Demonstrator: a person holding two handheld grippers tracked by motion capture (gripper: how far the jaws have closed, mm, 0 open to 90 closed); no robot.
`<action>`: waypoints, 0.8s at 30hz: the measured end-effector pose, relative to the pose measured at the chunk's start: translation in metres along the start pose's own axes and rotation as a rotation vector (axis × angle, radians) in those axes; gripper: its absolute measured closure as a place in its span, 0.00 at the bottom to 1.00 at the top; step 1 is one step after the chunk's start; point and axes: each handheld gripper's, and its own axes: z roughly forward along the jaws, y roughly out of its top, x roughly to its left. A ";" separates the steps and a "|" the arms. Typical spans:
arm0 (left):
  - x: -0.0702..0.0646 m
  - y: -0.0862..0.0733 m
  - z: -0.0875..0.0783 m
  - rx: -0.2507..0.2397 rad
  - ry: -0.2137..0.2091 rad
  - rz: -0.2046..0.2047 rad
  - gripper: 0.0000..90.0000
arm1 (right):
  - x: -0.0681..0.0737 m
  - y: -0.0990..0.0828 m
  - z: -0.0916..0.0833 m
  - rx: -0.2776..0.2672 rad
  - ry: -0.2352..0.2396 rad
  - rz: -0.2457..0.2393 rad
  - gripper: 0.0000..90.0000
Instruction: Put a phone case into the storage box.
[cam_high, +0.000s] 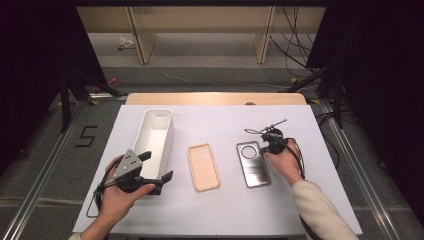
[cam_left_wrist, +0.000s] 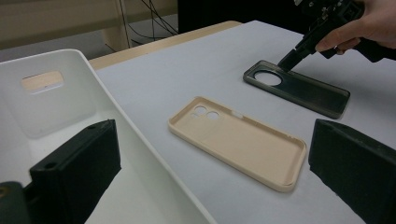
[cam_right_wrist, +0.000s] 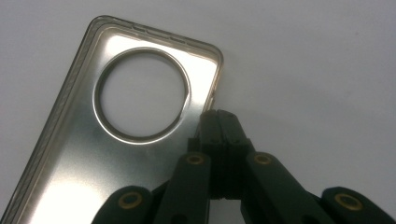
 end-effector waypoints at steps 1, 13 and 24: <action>0.000 0.000 0.000 -0.005 0.002 0.001 0.02 | 0.002 0.001 0.001 0.000 0.008 -0.008 1.00; 0.000 0.001 0.000 -0.008 0.001 0.000 0.03 | 0.005 0.010 -0.017 0.081 -0.018 0.013 0.66; 0.000 0.001 0.000 -0.007 -0.003 0.002 0.03 | 0.008 0.007 -0.027 0.231 0.005 0.030 0.59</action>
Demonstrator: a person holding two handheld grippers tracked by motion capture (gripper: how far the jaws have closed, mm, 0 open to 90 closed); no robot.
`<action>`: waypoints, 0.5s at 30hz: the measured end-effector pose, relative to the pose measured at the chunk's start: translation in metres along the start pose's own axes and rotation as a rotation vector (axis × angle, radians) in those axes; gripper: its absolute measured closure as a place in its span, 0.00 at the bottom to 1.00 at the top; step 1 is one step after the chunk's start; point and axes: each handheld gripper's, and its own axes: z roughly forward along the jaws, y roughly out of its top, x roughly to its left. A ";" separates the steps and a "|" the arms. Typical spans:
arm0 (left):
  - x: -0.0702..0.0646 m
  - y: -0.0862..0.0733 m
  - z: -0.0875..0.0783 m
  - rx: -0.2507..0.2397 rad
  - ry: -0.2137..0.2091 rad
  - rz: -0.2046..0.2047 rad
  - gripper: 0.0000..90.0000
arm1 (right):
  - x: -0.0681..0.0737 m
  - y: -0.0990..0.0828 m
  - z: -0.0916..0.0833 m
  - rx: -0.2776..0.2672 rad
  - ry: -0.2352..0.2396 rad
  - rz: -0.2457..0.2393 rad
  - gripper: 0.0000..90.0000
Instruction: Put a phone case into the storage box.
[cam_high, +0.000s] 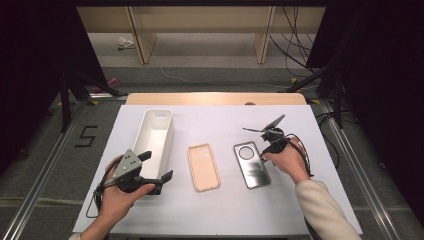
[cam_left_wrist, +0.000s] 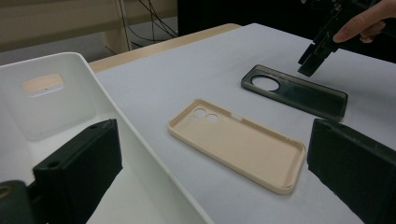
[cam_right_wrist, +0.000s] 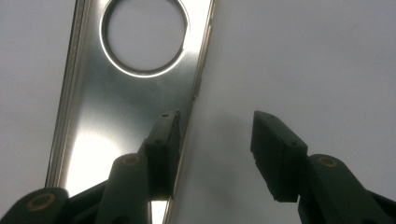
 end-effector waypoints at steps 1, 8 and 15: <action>0.000 0.000 0.000 0.001 -0.001 -0.001 0.03 | 0.001 0.000 0.000 0.014 -0.001 -0.001 0.59; 0.000 0.000 0.000 0.002 -0.003 0.000 0.03 | 0.011 0.001 0.004 0.074 -0.003 -0.012 0.59; 0.000 0.000 0.000 0.000 -0.005 -0.001 0.04 | 0.015 0.001 0.009 0.101 -0.042 -0.003 0.57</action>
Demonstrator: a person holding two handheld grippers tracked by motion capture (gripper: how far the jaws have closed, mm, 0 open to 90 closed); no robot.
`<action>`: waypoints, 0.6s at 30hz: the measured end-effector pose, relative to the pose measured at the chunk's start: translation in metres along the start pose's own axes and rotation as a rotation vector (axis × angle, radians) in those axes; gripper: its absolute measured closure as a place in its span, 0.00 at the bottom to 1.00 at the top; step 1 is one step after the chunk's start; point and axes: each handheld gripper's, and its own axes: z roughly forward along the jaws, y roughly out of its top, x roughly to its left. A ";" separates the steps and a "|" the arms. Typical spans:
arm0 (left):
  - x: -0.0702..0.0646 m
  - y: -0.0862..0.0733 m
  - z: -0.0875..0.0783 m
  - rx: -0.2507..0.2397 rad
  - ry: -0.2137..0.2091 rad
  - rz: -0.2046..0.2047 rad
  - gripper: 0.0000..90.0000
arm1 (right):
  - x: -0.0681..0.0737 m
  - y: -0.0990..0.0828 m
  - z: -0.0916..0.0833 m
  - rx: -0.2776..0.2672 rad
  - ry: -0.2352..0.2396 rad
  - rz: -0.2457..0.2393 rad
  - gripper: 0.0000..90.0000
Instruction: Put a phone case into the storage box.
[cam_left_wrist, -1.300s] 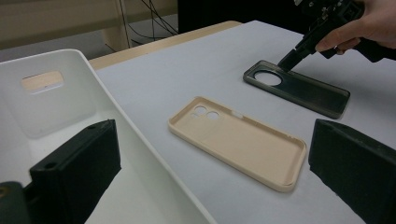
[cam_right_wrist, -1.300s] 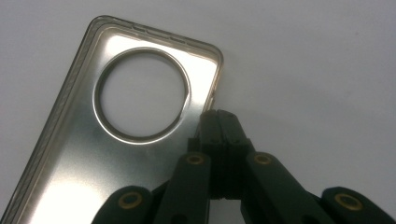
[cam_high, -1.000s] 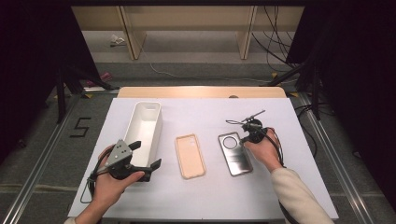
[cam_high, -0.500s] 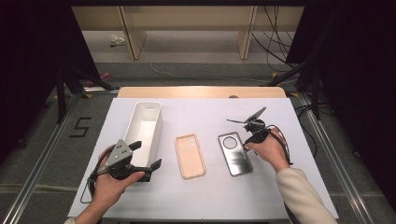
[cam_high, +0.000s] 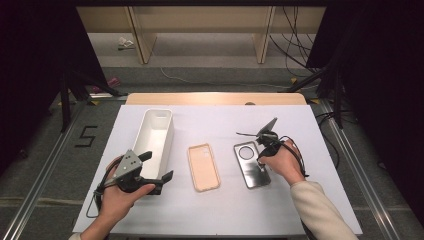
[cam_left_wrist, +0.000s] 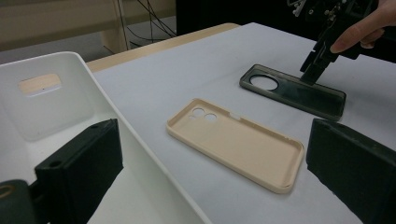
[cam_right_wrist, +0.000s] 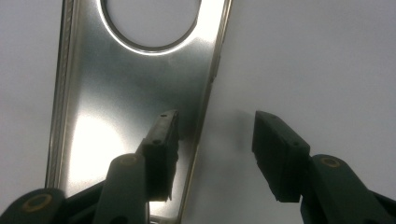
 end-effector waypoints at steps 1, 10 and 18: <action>0.000 0.000 0.000 0.000 0.000 0.000 0.04 | 0.000 0.000 0.000 0.000 0.000 0.000 0.57; 0.000 0.000 0.000 0.002 -0.003 0.001 0.04 | 0.004 0.002 0.002 0.013 -0.017 0.005 0.69; 0.000 0.000 0.000 0.000 -0.004 0.001 0.04 | 0.007 0.004 0.004 0.026 -0.024 0.007 0.76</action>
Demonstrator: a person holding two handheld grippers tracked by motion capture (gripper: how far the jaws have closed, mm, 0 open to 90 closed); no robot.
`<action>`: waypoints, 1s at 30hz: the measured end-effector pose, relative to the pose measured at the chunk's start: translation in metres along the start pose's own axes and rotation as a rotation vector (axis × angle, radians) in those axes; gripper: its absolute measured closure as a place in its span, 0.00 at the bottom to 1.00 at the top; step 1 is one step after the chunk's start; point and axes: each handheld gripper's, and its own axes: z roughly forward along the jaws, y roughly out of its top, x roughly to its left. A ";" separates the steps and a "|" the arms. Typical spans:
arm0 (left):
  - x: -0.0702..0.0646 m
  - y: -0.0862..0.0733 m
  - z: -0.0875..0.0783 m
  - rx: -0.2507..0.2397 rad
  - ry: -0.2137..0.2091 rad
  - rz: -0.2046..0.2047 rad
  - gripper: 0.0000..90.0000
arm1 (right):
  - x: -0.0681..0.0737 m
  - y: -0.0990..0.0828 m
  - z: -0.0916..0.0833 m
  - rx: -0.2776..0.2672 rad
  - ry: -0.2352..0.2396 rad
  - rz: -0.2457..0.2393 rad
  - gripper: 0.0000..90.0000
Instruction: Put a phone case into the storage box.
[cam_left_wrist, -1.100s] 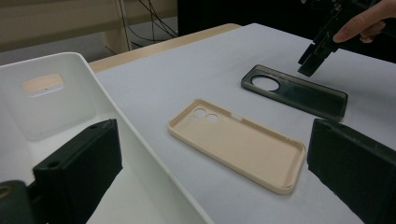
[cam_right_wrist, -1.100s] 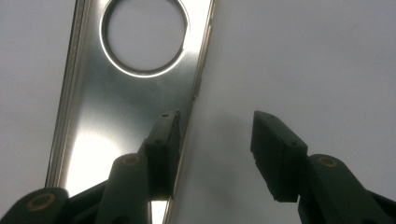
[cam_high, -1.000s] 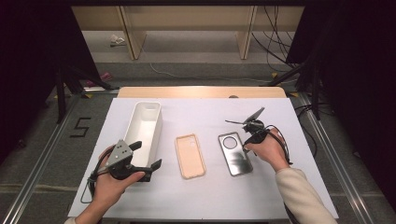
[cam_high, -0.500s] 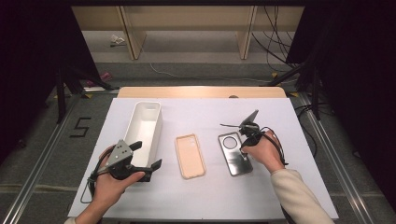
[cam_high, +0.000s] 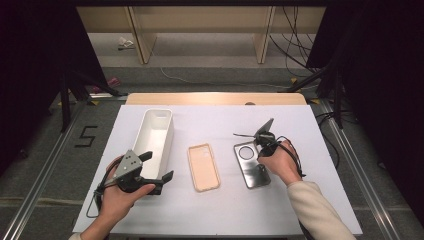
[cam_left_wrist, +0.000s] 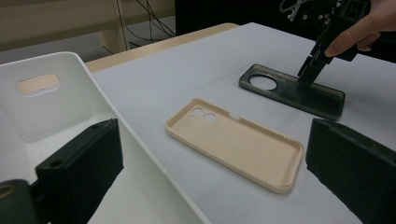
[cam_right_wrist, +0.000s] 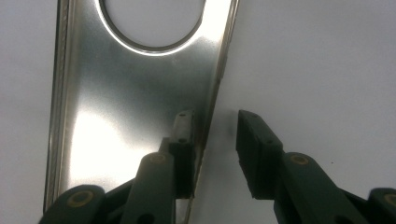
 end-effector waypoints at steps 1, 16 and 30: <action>0.000 0.000 0.000 0.000 0.000 0.000 0.04 | 0.000 0.000 0.000 0.002 -0.002 0.001 0.77; 0.000 0.000 0.000 0.002 -0.003 0.001 0.04 | 0.002 0.002 0.001 0.022 0.005 0.029 0.89; 0.000 0.000 0.000 0.000 -0.005 0.003 0.04 | 0.003 0.002 0.002 0.026 0.014 0.064 0.95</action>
